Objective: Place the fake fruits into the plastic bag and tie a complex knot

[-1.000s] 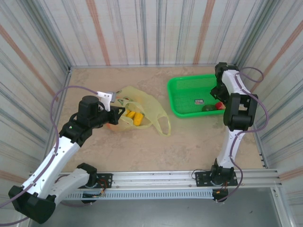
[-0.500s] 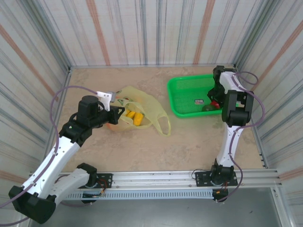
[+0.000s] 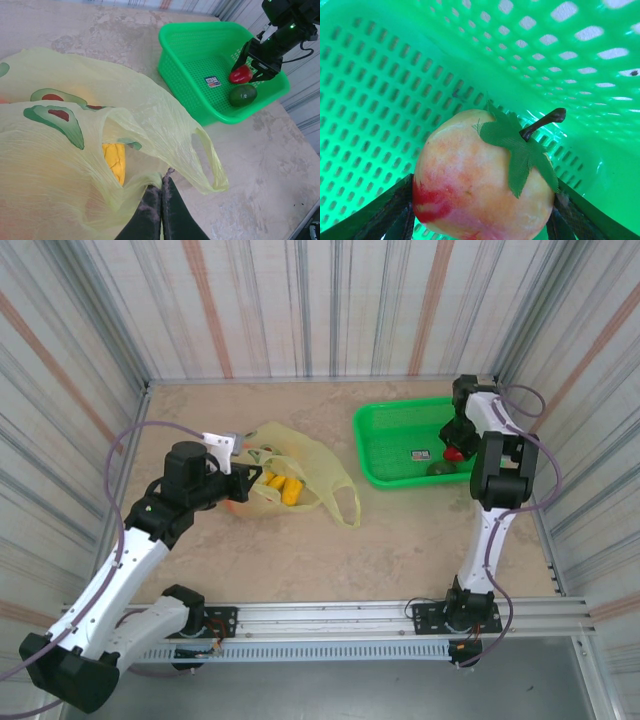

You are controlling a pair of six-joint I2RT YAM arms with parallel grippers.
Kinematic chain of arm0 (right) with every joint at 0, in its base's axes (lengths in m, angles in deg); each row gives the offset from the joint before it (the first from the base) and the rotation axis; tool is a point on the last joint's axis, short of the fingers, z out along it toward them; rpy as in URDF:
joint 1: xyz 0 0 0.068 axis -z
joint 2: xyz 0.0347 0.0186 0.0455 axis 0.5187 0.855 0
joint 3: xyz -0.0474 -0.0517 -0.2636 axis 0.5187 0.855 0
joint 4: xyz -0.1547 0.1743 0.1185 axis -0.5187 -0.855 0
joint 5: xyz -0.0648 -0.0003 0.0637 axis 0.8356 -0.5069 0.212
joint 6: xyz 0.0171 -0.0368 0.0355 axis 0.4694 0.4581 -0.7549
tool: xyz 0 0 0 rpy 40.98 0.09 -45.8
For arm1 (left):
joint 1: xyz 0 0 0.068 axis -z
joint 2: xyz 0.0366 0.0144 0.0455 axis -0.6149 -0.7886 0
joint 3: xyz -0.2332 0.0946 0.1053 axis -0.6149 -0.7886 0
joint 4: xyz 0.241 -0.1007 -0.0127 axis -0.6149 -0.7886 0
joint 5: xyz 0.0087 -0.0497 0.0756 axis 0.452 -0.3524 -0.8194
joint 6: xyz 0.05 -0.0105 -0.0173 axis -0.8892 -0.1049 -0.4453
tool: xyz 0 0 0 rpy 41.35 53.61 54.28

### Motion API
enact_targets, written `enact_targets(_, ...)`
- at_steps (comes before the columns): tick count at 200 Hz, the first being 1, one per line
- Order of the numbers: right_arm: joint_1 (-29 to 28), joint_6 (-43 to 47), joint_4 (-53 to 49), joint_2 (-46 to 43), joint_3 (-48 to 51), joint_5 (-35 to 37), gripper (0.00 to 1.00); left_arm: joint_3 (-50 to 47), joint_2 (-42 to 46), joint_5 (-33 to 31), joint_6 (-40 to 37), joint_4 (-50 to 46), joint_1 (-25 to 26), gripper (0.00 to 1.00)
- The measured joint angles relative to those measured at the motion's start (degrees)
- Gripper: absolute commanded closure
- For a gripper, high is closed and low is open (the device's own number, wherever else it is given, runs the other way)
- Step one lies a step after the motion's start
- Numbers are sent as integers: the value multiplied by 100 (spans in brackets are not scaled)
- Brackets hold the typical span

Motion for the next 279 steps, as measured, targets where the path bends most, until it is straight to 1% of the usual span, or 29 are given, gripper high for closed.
enact_targets(28, -11, 166, 297, -809, 452, -118, 48, 0, -2, 2, 0, 0, -20, 100)
enact_targets(47, -59, 310, 586, -1460, 713, -323, 49, 0, -9, 11, 0, 2, -46, 100)
enact_targets(67, -262, 575, 973, -2168, 1093, -579, 50, 0, -9, 13, 0, 2, -44, 100)
enact_targets(80, -538, 791, 1228, -2573, 1344, -741, 49, 0, -9, 13, 0, 2, -44, 100)
enact_targets(93, -901, 1043, 1534, -2920, 1604, -1051, 49, 0, -9, 13, 0, 2, -46, 100)
enact_targets(130, -2109, 1779, 2398, -3622, 2367, -2492, 48, 0, -9, 11, 0, 2, -46, 100)
enact_targets(146, -2723, 2070, 2717, -3794, 2636, -2833, 48, 0, -9, 11, 0, 2, -46, 100)
enact_targets(178, -4081, 2417, 3309, -3864, 3071, -3005, 50, 0, 17, 9, -2, 2, -46, 100)
enact_targets(198, -4590, 2487, 3567, -3746, 3176, -2872, 52, 0, 59, 11, -2, 7, -46, 100)
enact_targets(225, -4911, 2485, 3965, -3390, 3176, -2551, 54, 0, 70, 13, -2, 4, -46, 100)
enact_targets(258, -5058, 2284, 4378, -2846, 3174, -2288, 54, 0, 109, 13, -2, 9, -46, 100)
enact_targets(279, -5134, 2157, 4588, -2444, 3075, -2286, 53, 0, 129, 13, -2, 11, -46, 100)
